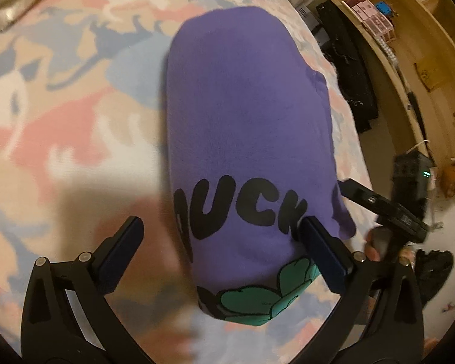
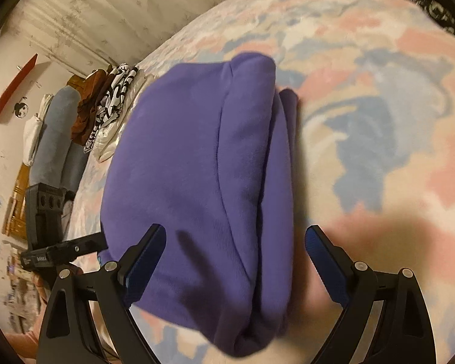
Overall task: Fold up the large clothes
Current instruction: 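Grasp the folded hoodie bundle between both tools and lift it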
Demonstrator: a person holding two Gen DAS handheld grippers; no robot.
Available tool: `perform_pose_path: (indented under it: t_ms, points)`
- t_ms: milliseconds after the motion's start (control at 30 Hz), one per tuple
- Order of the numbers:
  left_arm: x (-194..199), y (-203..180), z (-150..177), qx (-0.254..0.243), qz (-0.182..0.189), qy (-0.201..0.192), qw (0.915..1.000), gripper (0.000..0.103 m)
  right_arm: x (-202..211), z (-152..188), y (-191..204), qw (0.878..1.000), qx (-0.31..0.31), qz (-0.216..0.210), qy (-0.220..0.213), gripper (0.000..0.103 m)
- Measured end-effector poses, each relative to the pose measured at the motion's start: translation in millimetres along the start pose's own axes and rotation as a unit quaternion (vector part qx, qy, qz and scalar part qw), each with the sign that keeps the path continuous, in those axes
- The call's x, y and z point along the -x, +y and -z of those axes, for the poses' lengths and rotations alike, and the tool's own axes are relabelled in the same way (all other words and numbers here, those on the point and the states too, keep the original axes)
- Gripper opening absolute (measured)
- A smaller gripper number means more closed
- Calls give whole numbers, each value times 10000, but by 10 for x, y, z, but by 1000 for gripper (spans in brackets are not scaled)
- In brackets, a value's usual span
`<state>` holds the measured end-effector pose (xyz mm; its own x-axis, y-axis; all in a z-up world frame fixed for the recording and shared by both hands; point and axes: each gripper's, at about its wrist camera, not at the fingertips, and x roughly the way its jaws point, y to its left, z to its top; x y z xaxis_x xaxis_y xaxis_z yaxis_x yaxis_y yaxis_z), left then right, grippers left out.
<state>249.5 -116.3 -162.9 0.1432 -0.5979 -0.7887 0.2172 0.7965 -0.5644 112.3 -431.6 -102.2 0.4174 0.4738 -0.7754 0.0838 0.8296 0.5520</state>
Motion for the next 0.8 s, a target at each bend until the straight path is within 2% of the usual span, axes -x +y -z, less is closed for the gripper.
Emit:
perform_pose_path:
  t_ms: [167, 300, 400, 600, 667, 700, 733, 800]
  points:
    - [-135, 97, -46, 93, 448, 105, 9989, 103, -315, -95, -100, 9993, -91, -250, 252, 94]
    - [-311, 158, -86, 282, 986, 250, 9944, 103, -467, -159, -184, 9989, -137, -372, 252, 94]
    - [-432, 147, -95, 296, 1231, 325, 9914, 103, -575, -183, -290, 9978, -247, -556, 281, 94]
    - [-543, 11, -145, 192, 1136, 334, 9928, 103, -750, -257, -423, 9960, -333, -765, 305, 92]
    - [-545, -26, -126, 216, 1115, 311, 9930, 103, -759, -257, -413, 9957, -289, -855, 213, 85]
    - [-540, -55, -130, 220, 1062, 262, 9938, 103, -769, -254, -401, 9953, -260, -917, 180, 78]
    - [-521, -76, -121, 200, 1009, 211, 9945, 103, -771, -244, -359, 9948, -242, -978, 137, 66]
    - [-435, -141, -104, 138, 909, 94, 9957, 101, -701, -233, -295, 9951, -34, -989, -48, 51]
